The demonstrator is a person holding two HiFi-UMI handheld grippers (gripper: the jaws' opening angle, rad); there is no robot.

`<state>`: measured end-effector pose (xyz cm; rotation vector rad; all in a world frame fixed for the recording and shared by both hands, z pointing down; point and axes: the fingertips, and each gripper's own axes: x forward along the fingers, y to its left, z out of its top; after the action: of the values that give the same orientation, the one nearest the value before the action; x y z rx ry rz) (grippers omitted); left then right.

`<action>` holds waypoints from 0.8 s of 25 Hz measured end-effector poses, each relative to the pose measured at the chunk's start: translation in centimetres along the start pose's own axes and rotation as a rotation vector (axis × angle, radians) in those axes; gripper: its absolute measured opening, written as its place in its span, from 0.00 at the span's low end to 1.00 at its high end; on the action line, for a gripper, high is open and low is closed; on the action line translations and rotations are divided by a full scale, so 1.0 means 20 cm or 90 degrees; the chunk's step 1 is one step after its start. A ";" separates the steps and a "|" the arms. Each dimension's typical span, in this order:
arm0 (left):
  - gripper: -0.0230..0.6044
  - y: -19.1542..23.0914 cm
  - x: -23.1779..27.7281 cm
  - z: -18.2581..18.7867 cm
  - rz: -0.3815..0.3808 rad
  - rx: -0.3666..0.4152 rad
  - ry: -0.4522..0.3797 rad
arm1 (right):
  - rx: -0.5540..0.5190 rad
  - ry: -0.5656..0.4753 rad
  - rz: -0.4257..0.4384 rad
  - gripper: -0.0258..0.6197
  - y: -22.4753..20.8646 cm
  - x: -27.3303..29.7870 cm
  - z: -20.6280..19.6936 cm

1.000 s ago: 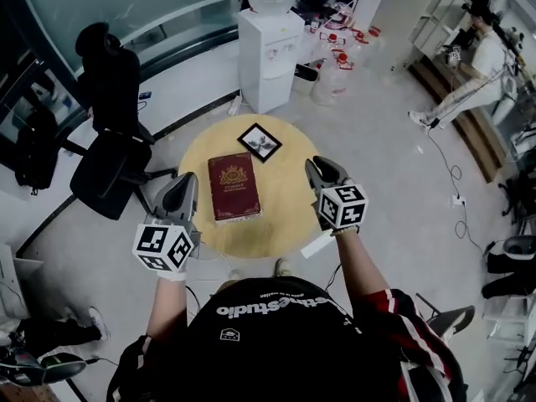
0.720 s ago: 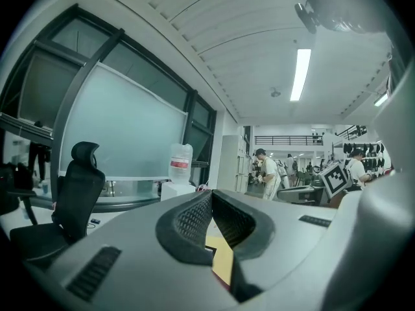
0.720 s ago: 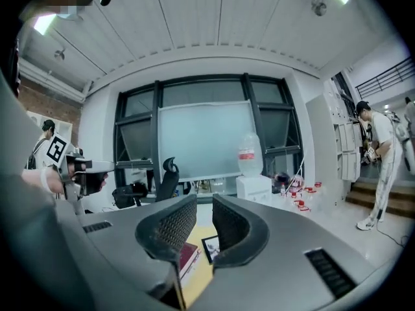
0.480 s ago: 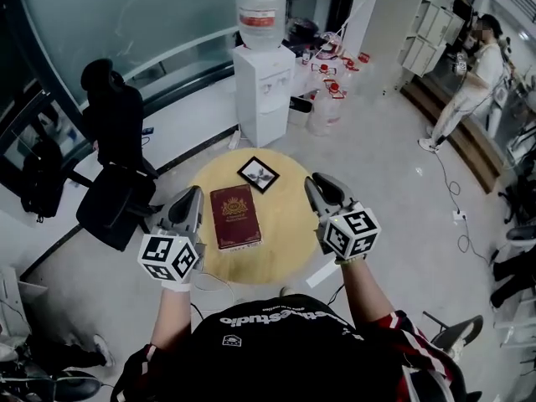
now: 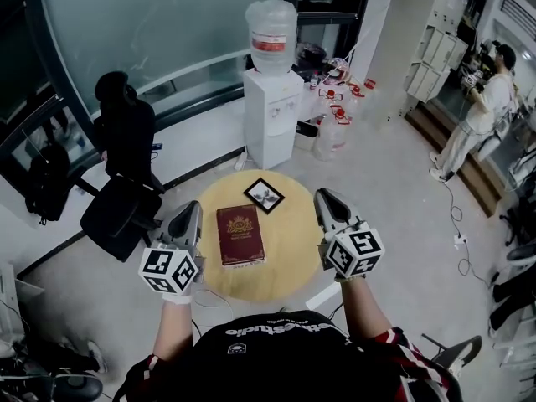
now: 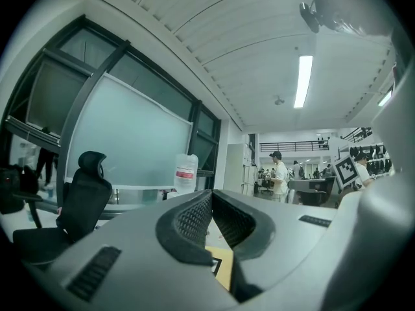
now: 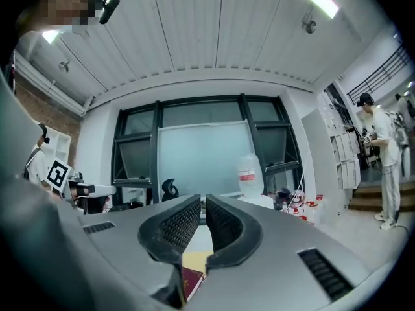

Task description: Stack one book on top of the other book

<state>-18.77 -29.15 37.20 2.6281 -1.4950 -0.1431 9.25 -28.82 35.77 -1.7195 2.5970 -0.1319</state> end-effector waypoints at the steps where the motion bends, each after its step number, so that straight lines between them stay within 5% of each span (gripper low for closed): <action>1: 0.06 0.00 0.00 0.00 0.002 0.004 -0.001 | -0.001 0.002 -0.001 0.12 0.01 0.00 0.00; 20: 0.06 -0.03 0.01 0.03 0.010 0.016 -0.013 | -0.026 0.006 -0.034 0.09 -0.03 -0.04 0.05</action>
<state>-18.29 -29.12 36.58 2.6417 -1.5343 -0.1502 10.14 -28.33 34.77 -1.8058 2.5797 -0.0901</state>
